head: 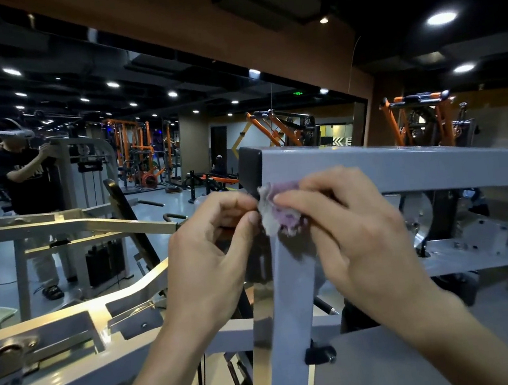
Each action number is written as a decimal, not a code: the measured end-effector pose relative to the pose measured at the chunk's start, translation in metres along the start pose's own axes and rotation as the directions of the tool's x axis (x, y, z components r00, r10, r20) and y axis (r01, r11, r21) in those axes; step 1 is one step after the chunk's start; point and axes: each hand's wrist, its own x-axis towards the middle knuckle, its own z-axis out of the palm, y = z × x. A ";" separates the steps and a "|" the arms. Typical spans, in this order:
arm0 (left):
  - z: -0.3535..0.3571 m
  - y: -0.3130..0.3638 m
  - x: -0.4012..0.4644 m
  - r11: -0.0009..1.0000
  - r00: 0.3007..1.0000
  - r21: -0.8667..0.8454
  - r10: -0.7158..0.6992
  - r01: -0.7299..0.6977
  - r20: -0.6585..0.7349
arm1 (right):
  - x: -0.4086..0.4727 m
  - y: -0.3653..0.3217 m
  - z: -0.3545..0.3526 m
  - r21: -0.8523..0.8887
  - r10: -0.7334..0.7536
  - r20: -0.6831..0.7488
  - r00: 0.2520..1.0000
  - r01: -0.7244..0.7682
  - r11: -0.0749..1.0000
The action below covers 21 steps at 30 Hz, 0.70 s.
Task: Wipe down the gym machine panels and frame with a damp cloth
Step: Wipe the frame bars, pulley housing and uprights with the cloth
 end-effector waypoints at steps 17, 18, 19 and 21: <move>0.000 -0.004 -0.008 0.987 0.995 0.133 0.093 -0.095 0.017 | -0.028 -0.006 0.014 0.013 -0.023 0.019 1.000 0.022 1.000; 0.001 -0.004 -0.008 0.985 0.995 0.136 0.100 -0.102 0.024 | -0.021 -0.004 0.011 -0.001 -0.022 0.007 1.000 0.022 1.000; 0.001 -0.004 -0.008 0.984 0.994 0.142 0.104 -0.107 0.029 | -0.013 -0.002 0.008 -0.014 -0.018 -0.015 1.000 0.018 1.000; 0.002 -0.006 -0.008 0.982 0.994 0.157 0.105 -0.108 0.028 | -0.001 0.001 0.005 -0.028 0.004 -0.057 0.998 -0.006 1.000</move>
